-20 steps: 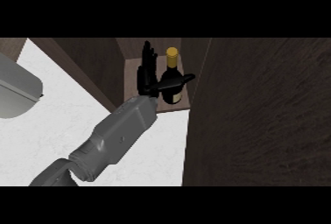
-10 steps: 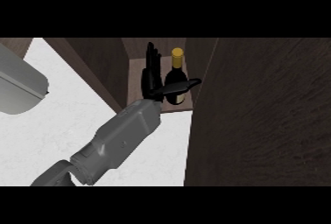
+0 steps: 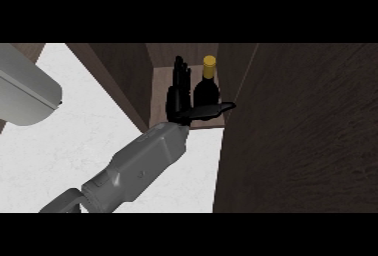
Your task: Pick up the wine, place it into the cabinet and close the cabinet
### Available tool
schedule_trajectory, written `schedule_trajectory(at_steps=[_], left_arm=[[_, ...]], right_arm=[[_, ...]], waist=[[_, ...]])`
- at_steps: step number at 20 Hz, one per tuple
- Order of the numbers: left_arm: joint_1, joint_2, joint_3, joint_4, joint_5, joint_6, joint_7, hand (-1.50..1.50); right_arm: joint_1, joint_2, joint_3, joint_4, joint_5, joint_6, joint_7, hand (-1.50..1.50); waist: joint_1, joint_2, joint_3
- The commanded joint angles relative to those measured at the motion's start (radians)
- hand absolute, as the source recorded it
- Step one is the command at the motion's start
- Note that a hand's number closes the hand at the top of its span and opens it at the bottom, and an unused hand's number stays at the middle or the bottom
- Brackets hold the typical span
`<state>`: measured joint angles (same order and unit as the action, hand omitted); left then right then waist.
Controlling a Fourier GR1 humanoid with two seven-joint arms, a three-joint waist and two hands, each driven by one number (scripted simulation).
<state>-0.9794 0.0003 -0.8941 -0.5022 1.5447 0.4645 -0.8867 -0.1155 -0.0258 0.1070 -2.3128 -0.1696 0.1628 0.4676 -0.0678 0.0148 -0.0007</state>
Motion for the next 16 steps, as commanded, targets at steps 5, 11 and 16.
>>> schedule_trajectory(at_steps=[5,11,16], left_arm=[[0.083,0.0,-0.068,-0.09,-0.031,0.004,-0.052,-1.5],[0.134,0.0,-0.072,-0.17,-0.072,0.079,-0.106,-1.5],[0.213,0.022,-0.003,-0.243,-0.2,0.039,-0.057,-1.5]], right_arm=[[-0.009,0.003,0.009,-0.026,0.039,-0.035,0.04,-1.5],[0.036,0.009,0.012,-0.059,0.027,-0.036,0.036,-1.5],[0.008,-0.017,-0.023,-0.086,-0.008,-0.038,0.091,-1.5]], waist=[[0.034,-0.009,0.0],[0.042,-0.012,0.001],[0.067,-0.016,0.001]])
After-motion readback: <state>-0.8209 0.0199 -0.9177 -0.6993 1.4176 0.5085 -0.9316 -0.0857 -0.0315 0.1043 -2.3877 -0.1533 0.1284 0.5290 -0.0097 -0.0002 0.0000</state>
